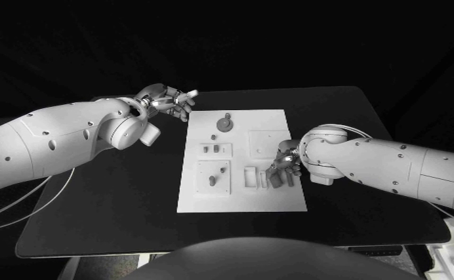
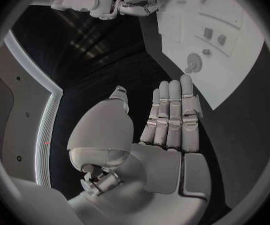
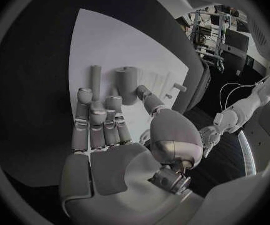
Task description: Assemble the parts on the task board
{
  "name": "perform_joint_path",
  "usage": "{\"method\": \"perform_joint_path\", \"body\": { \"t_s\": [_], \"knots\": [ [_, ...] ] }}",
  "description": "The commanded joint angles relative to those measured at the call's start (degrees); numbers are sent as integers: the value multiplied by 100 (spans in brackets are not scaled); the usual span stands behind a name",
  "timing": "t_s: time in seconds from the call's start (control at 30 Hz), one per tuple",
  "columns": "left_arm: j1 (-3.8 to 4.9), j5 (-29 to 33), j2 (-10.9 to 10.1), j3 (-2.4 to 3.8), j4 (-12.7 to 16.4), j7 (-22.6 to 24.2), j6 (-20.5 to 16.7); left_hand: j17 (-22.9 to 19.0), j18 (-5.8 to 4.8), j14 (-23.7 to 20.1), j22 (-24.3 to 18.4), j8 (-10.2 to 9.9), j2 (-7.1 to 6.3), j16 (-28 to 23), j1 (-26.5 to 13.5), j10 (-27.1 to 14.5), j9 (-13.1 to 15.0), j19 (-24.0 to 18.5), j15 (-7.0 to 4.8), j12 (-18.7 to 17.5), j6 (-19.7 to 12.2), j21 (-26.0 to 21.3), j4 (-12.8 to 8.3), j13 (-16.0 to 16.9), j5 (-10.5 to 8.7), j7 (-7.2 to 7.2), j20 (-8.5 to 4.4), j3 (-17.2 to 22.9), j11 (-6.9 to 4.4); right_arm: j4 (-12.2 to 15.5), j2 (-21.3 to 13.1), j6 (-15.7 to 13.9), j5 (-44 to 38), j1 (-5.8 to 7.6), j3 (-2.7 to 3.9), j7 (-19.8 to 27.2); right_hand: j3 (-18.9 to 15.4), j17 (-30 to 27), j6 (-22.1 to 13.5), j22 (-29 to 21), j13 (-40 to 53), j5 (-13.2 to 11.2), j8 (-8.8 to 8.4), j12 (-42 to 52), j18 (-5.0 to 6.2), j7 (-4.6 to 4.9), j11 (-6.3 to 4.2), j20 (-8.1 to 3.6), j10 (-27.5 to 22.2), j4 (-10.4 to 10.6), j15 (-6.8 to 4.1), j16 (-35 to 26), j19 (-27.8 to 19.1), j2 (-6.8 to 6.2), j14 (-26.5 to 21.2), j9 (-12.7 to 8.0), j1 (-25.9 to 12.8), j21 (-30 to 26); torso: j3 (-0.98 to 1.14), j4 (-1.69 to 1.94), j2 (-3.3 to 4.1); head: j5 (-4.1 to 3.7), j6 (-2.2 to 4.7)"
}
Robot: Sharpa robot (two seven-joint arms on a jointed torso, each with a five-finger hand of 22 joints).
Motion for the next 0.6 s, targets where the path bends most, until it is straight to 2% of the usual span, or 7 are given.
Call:
{"method": "perform_joint_path", "body": {
  "t_s": [0.03,0.2,0.6],
  "knots": [
    [8,-5,1,4,18,17,36,-9,104,-7,-7,24,-11,34,-39,9,-9,28,-22,-18,-35,-30,2,-7,12,1,-7,42,-32,27,-56,-182,157,-30,-24,-49,-56,-8,37,81,-9,34,40,33,41,-9,-1,7,43,-2,4,39,37,113,51,11,90,34,-1,0,1,-6,4],
    [8,-12,-2,4,17,14,33,-9,104,-7,-7,24,-15,35,-35,9,-9,28,-22,-18,-36,-30,2,-7,12,1,-7,45,-32,165,-165,-355,461,-15,-21,-52,-92,-15,73,74,-20,45,50,26,41,-24,-16,3,73,10,1,40,60,111,75,12,22,39,-1,-1,-1,-5,9],
    [8,-29,-10,4,15,1,34,-9,104,-8,-6,25,-19,35,-25,9,-11,29,-22,-19,-36,-32,1,-7,12,1,-7,54,-32,463,-362,-630,898,167,-13,-71,-97,-23,104,66,-31,37,55,16,41,-39,-30,-13,98,-1,-10,39,81,51,97,11,13,41,-4,-1,0,-20,14]
  ]
}}
